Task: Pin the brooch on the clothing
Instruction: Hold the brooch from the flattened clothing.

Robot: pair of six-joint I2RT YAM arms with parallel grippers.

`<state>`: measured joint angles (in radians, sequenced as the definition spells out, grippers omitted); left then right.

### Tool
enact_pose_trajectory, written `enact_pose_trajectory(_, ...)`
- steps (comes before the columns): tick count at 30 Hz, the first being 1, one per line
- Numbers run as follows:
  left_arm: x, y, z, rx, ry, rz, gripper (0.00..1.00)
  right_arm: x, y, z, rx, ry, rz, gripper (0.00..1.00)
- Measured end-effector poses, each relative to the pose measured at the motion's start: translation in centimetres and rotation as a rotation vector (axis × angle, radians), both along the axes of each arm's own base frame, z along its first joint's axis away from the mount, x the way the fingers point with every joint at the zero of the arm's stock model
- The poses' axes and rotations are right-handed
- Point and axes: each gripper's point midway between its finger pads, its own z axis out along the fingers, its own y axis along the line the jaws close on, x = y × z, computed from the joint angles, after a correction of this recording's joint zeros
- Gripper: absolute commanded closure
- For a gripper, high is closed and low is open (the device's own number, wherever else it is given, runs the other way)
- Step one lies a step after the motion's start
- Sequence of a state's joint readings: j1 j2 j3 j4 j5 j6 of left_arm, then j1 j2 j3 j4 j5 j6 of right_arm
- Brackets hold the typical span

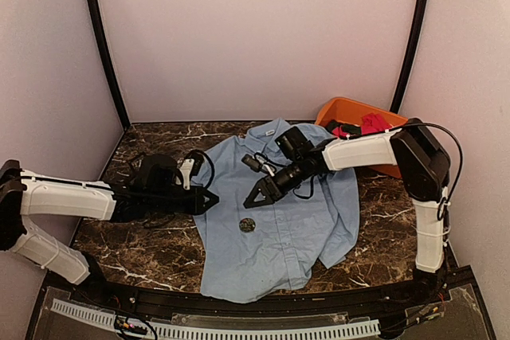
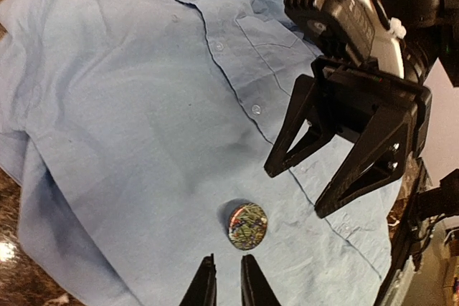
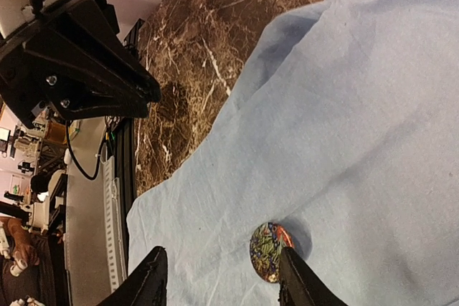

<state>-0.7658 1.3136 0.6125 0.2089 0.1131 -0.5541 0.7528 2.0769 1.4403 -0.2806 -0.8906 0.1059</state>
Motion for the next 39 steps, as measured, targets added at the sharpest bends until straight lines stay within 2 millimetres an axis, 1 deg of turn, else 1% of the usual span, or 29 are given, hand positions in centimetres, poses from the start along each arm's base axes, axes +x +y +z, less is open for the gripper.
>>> enact_pose_trajectory(2,-0.1,-0.8,-0.5,-0.007,0.007,-0.040,0.76,-0.6,-0.6,-1.1,-0.022,0.025,-0.011,0.49)
enact_pose_trajectory(4,-0.1,-2.2,-1.1,-0.013,0.029,-0.096,0.75,-1.7,-1.8,-2.5,-0.065,0.065,-0.036,0.49)
enact_pose_trajectory(6,-0.1,-3.8,-1.7,-0.023,0.055,-0.165,0.74,-2.7,-3.1,-3.2,-0.094,0.086,-0.057,0.49)
enact_pose_trajectory(7,-0.1,-4.7,-1.8,-0.034,0.067,-0.202,0.74,-3.2,-3.7,-3.2,-0.105,0.092,-0.069,0.49)
enact_pose_trajectory(9,0.1,-6.1,-1.9,-0.052,0.086,-0.261,0.74,-3.7,-4.4,-2.5,-0.108,0.086,-0.088,0.48)
enact_pose_trajectory(11,0.3,-7.2,-2.1,-0.073,0.109,-0.312,0.75,-3.7,-4.9,-1.1,-0.090,0.052,-0.111,0.48)
enact_pose_trajectory(15,1.2,-8.3,-2.8,-0.118,0.173,-0.373,0.75,-3.3,-5.5,2.2,-0.037,-0.040,-0.150,0.48)
enact_pose_trajectory(16,1.3,-8.5,-3.2,-0.123,0.191,-0.387,0.75,-3.2,-5.7,2.7,-0.029,-0.055,-0.157,0.48)
enact_pose_trajectory(18,1.6,-8.7,-3.9,-0.125,0.223,-0.405,0.74,-3.1,-6.1,3.4,-0.018,-0.083,-0.173,0.48)
enact_pose_trajectory(22,1.3,-8.9,-5.3,-0.095,0.274,-0.444,0.73,-3.3,-6.8,3.5,-0.023,-0.096,-0.191,0.48)
enact_pose_trajectory(30,-0.3,-7.6,-7.3,0.003,0.342,-0.484,0.70,-3.4,-7.1,3.5,-0.020,-0.102,-0.204,0.49)
enact_pose_trajectory(35,-0.8,-6.8,-8.1,0.047,0.367,-0.482,0.69,-3.2,-6.9,3.7,-0.007,-0.110,-0.208,0.49)
enact_pose_trajectory(39,-0.8,-6.7,-8.3,0.056,0.367,-0.480,0.68,-3.1,-6.8,3.8,-0.001,-0.113,-0.209,0.50)
